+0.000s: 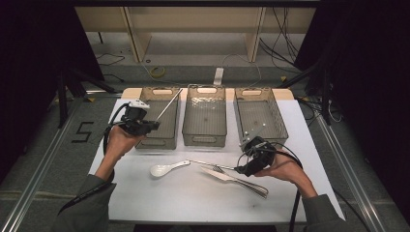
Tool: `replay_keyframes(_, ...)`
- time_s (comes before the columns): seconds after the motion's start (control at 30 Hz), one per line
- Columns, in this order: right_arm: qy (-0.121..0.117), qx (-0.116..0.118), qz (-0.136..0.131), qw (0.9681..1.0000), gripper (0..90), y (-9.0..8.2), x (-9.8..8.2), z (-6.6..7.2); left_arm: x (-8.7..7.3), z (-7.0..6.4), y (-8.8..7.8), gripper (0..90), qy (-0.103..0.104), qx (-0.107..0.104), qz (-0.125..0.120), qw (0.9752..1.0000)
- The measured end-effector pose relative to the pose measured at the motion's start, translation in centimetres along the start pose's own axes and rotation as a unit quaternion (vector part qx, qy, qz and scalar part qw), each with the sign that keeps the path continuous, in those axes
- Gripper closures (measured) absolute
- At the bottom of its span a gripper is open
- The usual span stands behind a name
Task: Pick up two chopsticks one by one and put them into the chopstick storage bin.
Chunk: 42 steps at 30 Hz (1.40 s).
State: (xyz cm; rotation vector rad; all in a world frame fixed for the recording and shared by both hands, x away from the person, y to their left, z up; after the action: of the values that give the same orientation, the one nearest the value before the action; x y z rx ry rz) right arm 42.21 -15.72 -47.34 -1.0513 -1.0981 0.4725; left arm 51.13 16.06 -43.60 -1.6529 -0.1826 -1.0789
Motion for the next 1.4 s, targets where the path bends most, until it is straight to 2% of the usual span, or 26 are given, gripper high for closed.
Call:
replay_keyframes(0.03, 0.001, 0.000, -0.001, 1.0000, 27.7, 0.0, 0.0, 0.0, 0.3, 0.6, 0.5, 85.2, -0.008, 0.006, 0.003, 0.9999)
replay_keyframes(0.3, -0.003, -0.001, -0.007, 1.0000, 27.1, -0.2, 0.1, 0.0, 1.4, 2.6, 2.0, 85.2, -0.027, 0.019, 0.011, 0.9994)
replay_keyframes(0.33, 0.005, -0.001, -0.007, 1.0000, 27.1, -0.2, 0.1, 0.1, 1.5, 2.9, 2.2, 85.1, -0.029, 0.020, 0.014, 0.9993)
replay_keyframes(0.4, 0.006, 0.000, -0.007, 1.0000, 27.1, -0.2, 0.1, 0.1, 1.7, 3.4, 2.6, 85.1, -0.031, 0.028, 0.017, 0.9990)
replay_keyframes(0.53, 0.004, 0.000, -0.006, 1.0000, 27.1, -0.2, 0.1, 0.2, 1.8, 4.1, 3.6, 85.1, -0.042, 0.027, 0.023, 0.9985)
replay_keyframes(0.63, -0.007, 0.000, -0.005, 1.0000, 27.1, -0.1, 0.1, 0.1, 1.6, 4.8, 4.3, 85.0, -0.036, 0.037, 0.028, 0.9983)
replay_keyframes(0.67, 0.000, -0.001, -0.005, 1.0000, 27.1, 0.0, 0.1, 0.2, 1.5, 5.4, 4.8, 84.9, -0.038, 0.048, 0.030, 0.9977)
replay_keyframes(0.87, -0.001, -0.001, -0.005, 1.0000, 27.1, 0.0, 0.1, 0.2, 1.1, 6.6, 5.4, 84.8, -0.050, 0.061, 0.034, 0.9963)
replay_keyframes(0.97, -0.003, 0.000, -0.001, 1.0000, 27.1, 0.0, 0.1, 0.2, 0.9, 6.8, 5.7, 84.7, -0.063, 0.060, 0.035, 0.9956)
replay_keyframes(1.07, -0.001, -0.001, 0.001, 1.0000, 27.1, 0.1, 0.0, 0.3, 0.6, 7.0, 6.2, 84.6, -0.063, 0.068, 0.042, 0.9948)
replay_keyframes(1.13, -0.003, -0.001, 0.001, 1.0000, 27.1, 0.1, 0.0, 0.3, 0.6, 7.1, 6.3, 83.9, -0.066, 0.072, 0.038, 0.9944)
replay_keyframes(1.17, -0.002, 0.000, 0.000, 1.0000, 27.1, 0.0, 0.0, 0.3, 0.7, 7.2, 6.3, 72.3, -0.077, 0.071, 0.031, 0.9940)
replay_keyframes(1.2, -0.004, 0.000, -0.002, 1.0000, 27.1, 0.0, 0.1, 0.3, 0.9, 7.1, 6.2, 66.9, -0.098, 0.062, 0.025, 0.9929)
replay_keyframes(1.3, -0.008, -0.002, -0.004, 1.0000, 27.1, 0.0, 0.0, 0.0, 1.1, 7.0, 5.8, 57.4, -0.093, 0.063, 0.018, 0.9936)
replay_keyframes(1.37, -0.002, -0.002, -0.002, 1.0000, 27.2, 0.0, 0.0, 0.0, 1.4, 6.7, 5.2, 49.7, -0.101, 0.056, 0.005, 0.9933)
replay_keyframes(1.4, -0.002, -0.002, -0.002, 1.0000, 27.2, 0.0, 0.0, 0.0, 1.5, 6.5, 4.8, 49.7, -0.106, 0.053, -0.002, 0.9929)
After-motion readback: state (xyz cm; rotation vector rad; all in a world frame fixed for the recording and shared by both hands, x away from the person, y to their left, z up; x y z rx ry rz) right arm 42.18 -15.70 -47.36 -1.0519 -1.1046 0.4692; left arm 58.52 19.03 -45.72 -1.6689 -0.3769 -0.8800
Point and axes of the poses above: each handheld gripper's, and its own axes: y roughly forward along the jaws, x roughly out of its top, z roughly to its left, the point moved 8 cm from there along y, roughly forward along the jaws, and after that the axes turned 5 degrees about x, right-handed, at the moved point
